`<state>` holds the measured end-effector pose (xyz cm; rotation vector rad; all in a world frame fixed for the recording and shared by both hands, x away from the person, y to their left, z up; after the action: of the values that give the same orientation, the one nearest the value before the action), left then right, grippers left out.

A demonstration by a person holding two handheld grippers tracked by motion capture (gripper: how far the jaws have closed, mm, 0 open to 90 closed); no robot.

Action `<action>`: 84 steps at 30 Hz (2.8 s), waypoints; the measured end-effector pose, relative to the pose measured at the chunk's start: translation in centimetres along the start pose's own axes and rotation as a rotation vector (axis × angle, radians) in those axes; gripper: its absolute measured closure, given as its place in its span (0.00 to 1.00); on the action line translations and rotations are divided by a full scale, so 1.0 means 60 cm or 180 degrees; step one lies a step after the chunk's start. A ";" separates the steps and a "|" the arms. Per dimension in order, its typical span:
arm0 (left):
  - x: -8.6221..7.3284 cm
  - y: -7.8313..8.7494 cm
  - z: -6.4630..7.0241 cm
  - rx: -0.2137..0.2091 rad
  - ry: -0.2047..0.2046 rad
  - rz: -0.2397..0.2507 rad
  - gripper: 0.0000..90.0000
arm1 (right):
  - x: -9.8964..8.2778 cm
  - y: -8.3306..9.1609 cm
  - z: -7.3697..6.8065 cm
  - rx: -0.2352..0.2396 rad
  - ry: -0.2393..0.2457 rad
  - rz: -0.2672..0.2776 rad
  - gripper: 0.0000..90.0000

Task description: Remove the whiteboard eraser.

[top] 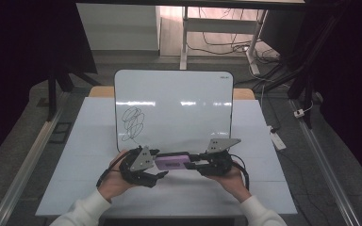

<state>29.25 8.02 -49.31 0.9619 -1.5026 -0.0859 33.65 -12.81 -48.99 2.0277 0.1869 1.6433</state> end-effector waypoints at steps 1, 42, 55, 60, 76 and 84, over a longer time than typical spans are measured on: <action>-0.001 -0.001 0.003 0.0036 -0.0039 -0.0004 0.29 | 0.000 0.000 0.000 0.0000 0.0000 0.0000 0.73; 0.007 -0.043 0.031 0.0800 -0.1072 -0.0453 0.44 | 0.003 -0.014 0.004 0.0308 -0.0874 0.0190 0.73; 0.013 -0.032 0.025 0.0763 -0.0901 -0.0370 0.44 | 0.012 -0.002 0.007 0.0149 -0.0784 0.0417 0.52; 0.009 -0.021 0.009 0.0789 -0.0743 -0.0361 0.44 | 0.018 0.016 0.012 0.0088 -0.0749 0.0614 0.45; 0.005 0.030 -0.034 0.0801 -0.0172 -0.0111 0.44 | -0.051 0.081 0.035 -0.0783 -0.0141 0.0424 0.42; 0.004 0.049 -0.044 0.0782 -0.0008 0.0002 0.44 | -0.090 0.113 0.045 -0.1095 -0.0053 0.0324 0.41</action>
<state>30.05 11.03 -46.85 1.1570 -1.5394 0.1005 33.38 -21.70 -50.83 1.8118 -0.1964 1.5919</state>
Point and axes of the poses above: each handheld gripper's, and its own axes: y roughly backward along the jaws, x roughly out of its top, z roughly to its right, the point moved 5 cm from there along -y, roughly forward along the jaws, and after that the axes turned 2 degrees about z, right-handed, at the moved point
